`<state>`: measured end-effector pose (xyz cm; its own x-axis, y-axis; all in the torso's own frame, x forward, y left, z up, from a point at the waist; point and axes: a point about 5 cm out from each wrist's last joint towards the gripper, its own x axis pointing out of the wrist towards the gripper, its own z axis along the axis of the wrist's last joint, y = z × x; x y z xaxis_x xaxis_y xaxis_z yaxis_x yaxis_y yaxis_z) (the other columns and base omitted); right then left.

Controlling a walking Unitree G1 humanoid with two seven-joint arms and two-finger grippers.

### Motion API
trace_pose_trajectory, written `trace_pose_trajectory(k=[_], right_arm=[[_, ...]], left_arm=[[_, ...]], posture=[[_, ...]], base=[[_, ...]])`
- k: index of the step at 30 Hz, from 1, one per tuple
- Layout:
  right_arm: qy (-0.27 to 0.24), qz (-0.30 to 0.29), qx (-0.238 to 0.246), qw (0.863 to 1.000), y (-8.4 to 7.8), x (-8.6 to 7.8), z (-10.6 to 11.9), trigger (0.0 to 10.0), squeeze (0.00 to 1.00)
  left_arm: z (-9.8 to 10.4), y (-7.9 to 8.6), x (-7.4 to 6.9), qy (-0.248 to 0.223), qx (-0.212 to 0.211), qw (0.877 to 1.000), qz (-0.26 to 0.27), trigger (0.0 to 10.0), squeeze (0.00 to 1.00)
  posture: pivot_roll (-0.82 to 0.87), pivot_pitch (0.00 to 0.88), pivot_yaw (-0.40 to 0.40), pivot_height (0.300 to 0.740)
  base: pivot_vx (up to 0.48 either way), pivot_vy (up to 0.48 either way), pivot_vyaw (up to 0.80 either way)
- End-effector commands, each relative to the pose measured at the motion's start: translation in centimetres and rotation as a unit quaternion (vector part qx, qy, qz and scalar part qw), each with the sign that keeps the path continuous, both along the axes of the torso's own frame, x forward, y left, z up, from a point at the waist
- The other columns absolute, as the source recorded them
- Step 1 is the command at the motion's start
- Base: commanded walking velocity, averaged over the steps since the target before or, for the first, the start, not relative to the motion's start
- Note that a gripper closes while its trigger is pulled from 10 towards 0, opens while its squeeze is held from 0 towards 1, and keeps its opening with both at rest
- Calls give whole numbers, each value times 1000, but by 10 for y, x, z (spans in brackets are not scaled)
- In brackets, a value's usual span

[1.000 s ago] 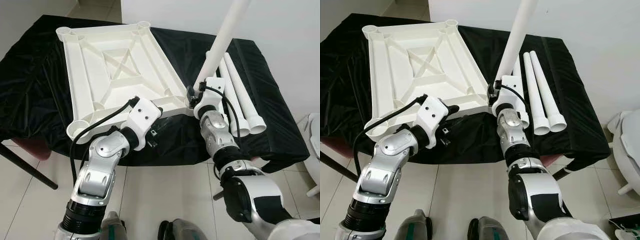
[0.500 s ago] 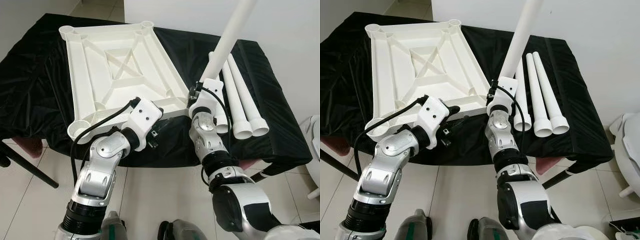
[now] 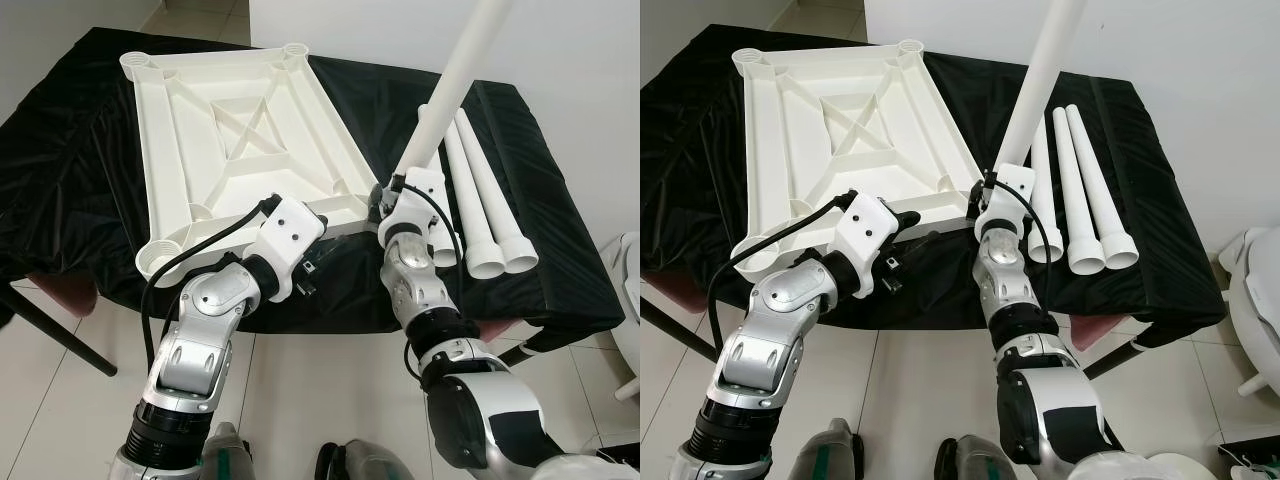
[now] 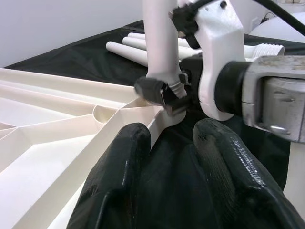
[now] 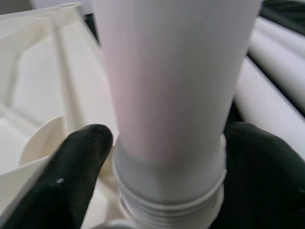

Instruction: Building children table

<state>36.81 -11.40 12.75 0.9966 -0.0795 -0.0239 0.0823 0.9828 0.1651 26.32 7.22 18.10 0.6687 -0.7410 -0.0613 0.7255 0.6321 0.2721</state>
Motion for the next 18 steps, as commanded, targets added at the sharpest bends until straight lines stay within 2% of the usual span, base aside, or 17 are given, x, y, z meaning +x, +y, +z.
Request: trace_pose_trajectory(k=[1,3,5,6,7,8,9,10,13,15,18], right_arm=[[-1,6,9,1000,-2,0,-2,10000,1000],[-17,39,20,999,-4,2,4,10000,1000],[-17,39,20,999,-4,2,4,10000,1000],[-23,66,18,997,-5,4,8,10000,1000],[-23,66,18,997,-5,4,8,10000,1000],[-29,86,15,996,-7,6,11,10000,549],[-29,86,15,996,-7,6,11,10000,549],[-35,103,6,994,-10,9,15,10000,0],[-40,118,-1,992,-14,11,19,10000,0],[-51,150,-28,987,-22,18,30,10000,0],[-53,159,-37,985,-25,20,33,10000,0]], left_arm=[[-1,2,3,-10,-5,999,44,10000,0],[-1,2,3,-9,-5,999,45,10000,0],[-1,2,3,-9,-5,999,45,10000,0],[-2,2,3,-10,-4,999,45,10000,0],[-2,2,3,-10,-4,999,45,10000,0],[-2,3,3,-10,-4,999,46,10000,0],[-2,3,3,-10,-4,999,46,10000,0],[-2,3,3,-10,-4,999,46,10000,0],[-1,3,3,-10,-4,999,46,10000,0],[-2,1,2,-8,-3,999,43,10000,0],[-2,1,2,-7,-3,999,42,10000,0]], posture=[[93,0,-78,740],[94,0,-80,740],[94,0,-80,740],[96,0,-80,740],[96,0,-80,740],[97,0,-81,740],[97,0,-81,740],[97,0,-81,740],[98,0,-82,740],[102,0,-84,740],[102,0,-84,740]], base=[[0,0,0],[0,0,0],[0,0,0],[0,0,0],[0,0,0],[0,0,0],[0,0,0],[0,0,0],[0,0,0],[0,0,0],[0,0,0]])
